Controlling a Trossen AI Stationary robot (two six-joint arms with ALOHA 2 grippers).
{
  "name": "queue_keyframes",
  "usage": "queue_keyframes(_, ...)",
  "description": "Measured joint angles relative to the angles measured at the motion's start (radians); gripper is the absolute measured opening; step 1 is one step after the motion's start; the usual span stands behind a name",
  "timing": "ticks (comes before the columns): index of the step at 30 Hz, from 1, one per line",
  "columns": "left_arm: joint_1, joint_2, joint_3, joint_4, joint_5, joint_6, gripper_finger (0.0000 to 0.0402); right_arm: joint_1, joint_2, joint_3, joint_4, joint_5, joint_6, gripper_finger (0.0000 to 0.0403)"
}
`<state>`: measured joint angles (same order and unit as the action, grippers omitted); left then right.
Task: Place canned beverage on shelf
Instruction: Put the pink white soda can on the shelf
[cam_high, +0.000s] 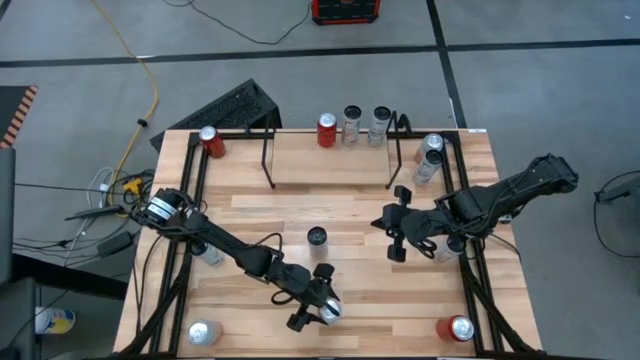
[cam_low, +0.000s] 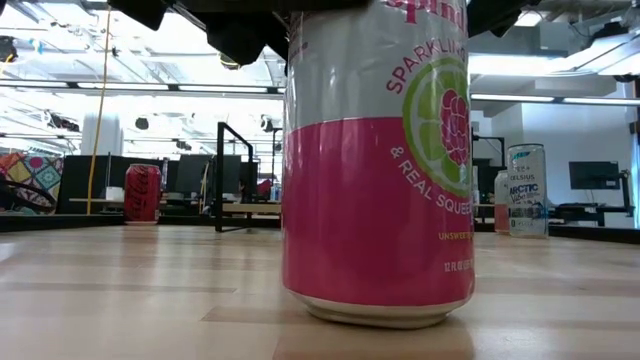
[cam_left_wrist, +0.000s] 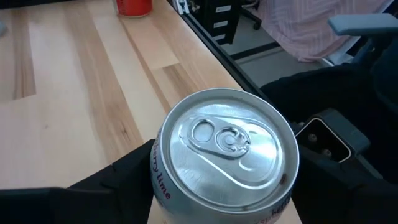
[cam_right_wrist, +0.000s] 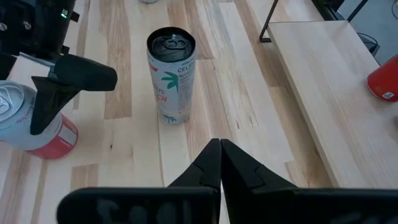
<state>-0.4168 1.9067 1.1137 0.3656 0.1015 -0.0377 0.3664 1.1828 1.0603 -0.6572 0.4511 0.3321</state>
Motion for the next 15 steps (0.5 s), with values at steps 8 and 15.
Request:
queue_keyframes(8, 0.001, -0.157, -0.001, -0.016, 0.087, 0.062, 0.0278, 0.0, 0.0, 0.0, 0.0, 0.0, -0.003, 0.0029)
queue_keyframes(15, 0.081, -0.375, -0.001, -0.18, 0.067, 0.109, 0.0278, 0.0, 0.0, 0.0, 0.052, 0.0, -0.057, 0.0029)
